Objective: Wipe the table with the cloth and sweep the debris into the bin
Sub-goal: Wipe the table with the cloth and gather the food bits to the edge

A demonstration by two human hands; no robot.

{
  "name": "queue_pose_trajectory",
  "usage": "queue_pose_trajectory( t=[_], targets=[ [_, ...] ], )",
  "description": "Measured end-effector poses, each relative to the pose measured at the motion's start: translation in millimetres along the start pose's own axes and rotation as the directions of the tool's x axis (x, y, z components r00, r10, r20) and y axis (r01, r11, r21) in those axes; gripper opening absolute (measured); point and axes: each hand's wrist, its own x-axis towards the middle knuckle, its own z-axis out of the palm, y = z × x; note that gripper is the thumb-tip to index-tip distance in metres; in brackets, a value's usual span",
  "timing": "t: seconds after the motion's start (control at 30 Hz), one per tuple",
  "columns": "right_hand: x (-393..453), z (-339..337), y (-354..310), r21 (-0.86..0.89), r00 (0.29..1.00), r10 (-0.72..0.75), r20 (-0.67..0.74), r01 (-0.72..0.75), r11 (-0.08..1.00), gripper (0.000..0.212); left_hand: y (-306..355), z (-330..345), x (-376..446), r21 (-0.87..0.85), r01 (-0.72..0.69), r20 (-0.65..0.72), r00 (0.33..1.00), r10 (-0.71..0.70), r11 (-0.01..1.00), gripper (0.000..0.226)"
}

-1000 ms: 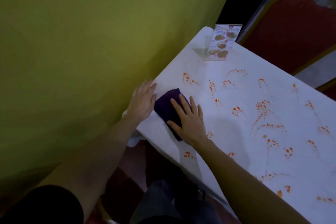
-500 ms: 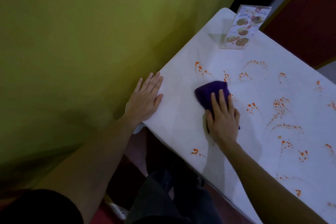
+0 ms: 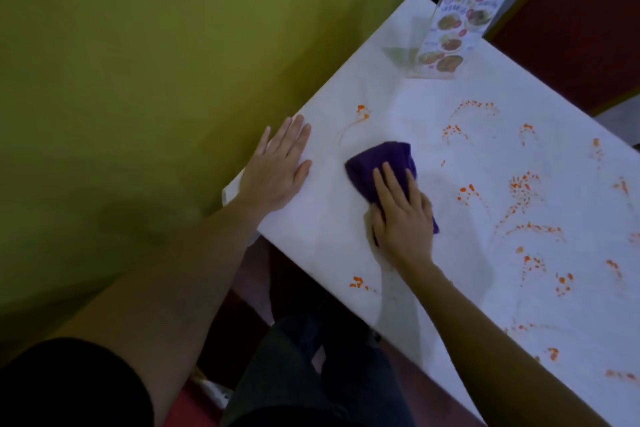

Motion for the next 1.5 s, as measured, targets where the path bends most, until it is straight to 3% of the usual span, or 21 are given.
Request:
queue_pose_trajectory(
  t=[0.13, 0.3, 0.4, 0.47, 0.57, 0.67, 0.8, 1.0, 1.07, 1.13, 1.27, 1.4, 1.5],
  targets=[
    [0, -11, 51, -0.009, 0.976, 0.215, -0.023, -0.215, 0.977, 0.058, 0, 1, 1, -0.019, -0.006, -0.016, 1.0, 0.006, 1.0, 0.062],
    [81, -20, 64, 0.086, 0.922, 0.383, -0.05, -0.378, 0.922, 0.06, -1, 3, 1, -0.006, -0.014, -0.023, 1.0, 0.014, 1.0, 0.062],
    [126, -19, 33, 0.118, 0.943, 0.332, -0.025, -0.327, 0.937, 0.059, -1, 3, 1, -0.006, -0.012, -0.027, 1.0, 0.012, 1.0, 0.062],
    [134, -16, 5, 0.104, 0.977, 0.212, -0.021, -0.209, 0.972, 0.059, -1, 3, 1, 0.006, -0.011, -0.022, 1.0, 0.011, 1.0, 0.062],
    [107, -7, -24, 0.078, 1.0, -0.024, -0.006, 0.024, 0.997, 0.055, 0, 2, 1, 0.009, -0.011, -0.007, 1.0, 0.011, 1.0, 0.063],
    [56, -1, -16, 0.083, 0.993, -0.119, -0.005, 0.119, 0.989, 0.053, 0, 2, 1, 0.018, -0.008, -0.009, 1.0, 0.008, 1.0, 0.063],
    [22, -7, 33, 0.05, 0.998, -0.033, -0.052, 0.035, 0.998, 0.056, 1, 2, 1, 0.026, -0.011, -0.019, 1.0, 0.012, 1.0, 0.063],
    [96, -18, 43, 0.106, 0.961, 0.268, -0.07, -0.26, 0.96, 0.057, 0, 0, 1, 0.026, -0.01, -0.027, 1.0, 0.011, 1.0, 0.063],
    [118, -18, 18, 0.116, 0.97, 0.24, -0.047, -0.233, 0.965, 0.057, 0, 0, 0, 0.02, -0.011, -0.023, 1.0, 0.012, 1.0, 0.063],
    [118, -12, -11, 0.086, 0.994, 0.107, -0.036, -0.103, 0.991, 0.055, -1, 0, 0, 0.023, -0.011, -0.018, 1.0, 0.011, 1.0, 0.063],
    [61, 4, -40, 0.07, 0.997, -0.078, -0.029, 0.08, 0.994, 0.052, -1, -2, 1, 0.02, -0.008, -0.004, 1.0, 0.008, 1.0, 0.063],
    [5, 6, -10, 0.052, 0.995, -0.082, -0.061, 0.086, 0.995, 0.053, 2, -2, 0, 0.005, -0.013, -0.005, 1.0, 0.013, 1.0, 0.062],
    [0, -2, 25, 0.036, 0.998, 0.001, -0.067, 0.001, 0.999, 0.055, 1, -1, 0, 0.003, -0.004, -0.005, 1.0, 0.004, 1.0, 0.062]
  ],
)
